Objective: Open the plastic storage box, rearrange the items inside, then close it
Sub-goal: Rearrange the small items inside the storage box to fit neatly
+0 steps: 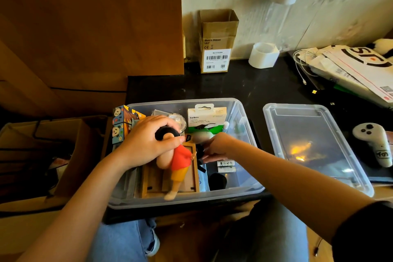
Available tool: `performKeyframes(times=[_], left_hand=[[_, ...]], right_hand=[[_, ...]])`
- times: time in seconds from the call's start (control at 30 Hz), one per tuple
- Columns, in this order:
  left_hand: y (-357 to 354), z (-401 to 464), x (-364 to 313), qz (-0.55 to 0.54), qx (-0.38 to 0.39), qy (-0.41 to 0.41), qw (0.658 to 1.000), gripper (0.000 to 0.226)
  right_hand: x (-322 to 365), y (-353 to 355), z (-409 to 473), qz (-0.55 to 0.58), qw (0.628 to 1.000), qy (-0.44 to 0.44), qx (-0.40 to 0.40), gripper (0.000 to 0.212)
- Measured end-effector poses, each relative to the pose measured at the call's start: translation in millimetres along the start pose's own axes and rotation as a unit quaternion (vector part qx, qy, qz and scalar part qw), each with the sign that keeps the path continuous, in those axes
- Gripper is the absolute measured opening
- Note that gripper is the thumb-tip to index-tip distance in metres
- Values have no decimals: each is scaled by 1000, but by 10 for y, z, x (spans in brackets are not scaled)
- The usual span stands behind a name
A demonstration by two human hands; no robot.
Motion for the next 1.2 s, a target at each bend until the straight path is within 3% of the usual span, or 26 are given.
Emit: performKeyframes(times=[0.07, 0.33, 0.47, 0.6, 0.67, 0.8, 0.9, 0.97, 1.03, 1.1, 1.2], left_hand=[[1, 0, 5, 1, -1, 1, 1000, 42], [-6, 2, 0, 0, 0, 11, 1000, 41], [-6, 0, 20, 11, -2, 21, 1000, 45], [-10, 14, 1, 13, 5, 25, 1000, 48], [-5, 15, -8, 15, 6, 28, 999, 47], [7, 5, -22, 24, 5, 33, 999, 49], [13, -1, -34, 27, 8, 38, 999, 52], [14, -2, -35, 31, 10, 42, 999, 53], [14, -1, -34, 34, 13, 44, 998, 55], [13, 1, -29, 35, 13, 44, 998, 56], [9, 0, -12, 36, 15, 48, 998, 55]], right_hand=[[-5, -1, 61, -11, 999, 42, -22, 30], [-102, -87, 200, -103, 985, 37, -136, 23], [-50, -131, 212, -112, 982, 72, -131, 23], [20, -122, 213, -230, 959, 97, -133, 23], [102, -116, 195, -315, 935, 127, -100, 33], [252, -124, 139, -480, 853, 198, -58, 68], [257, -104, 153, -561, 803, 196, -41, 83], [244, -41, 137, -585, 790, 181, -16, 89], [243, 14, 131, -578, 799, 165, -5, 103], [223, 31, 131, -595, 791, 142, -17, 92], [151, 41, 133, -599, 791, 125, -15, 53]])
Point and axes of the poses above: each hand's wrist, its own z-axis towards the middle knuckle, its own y-axis out of the back of the hand, x = y × z, the point moved 4 cm from there along z, towards the middle knuckle, and after that the axes turned 1 degree about -y, right-handed, at the moved point
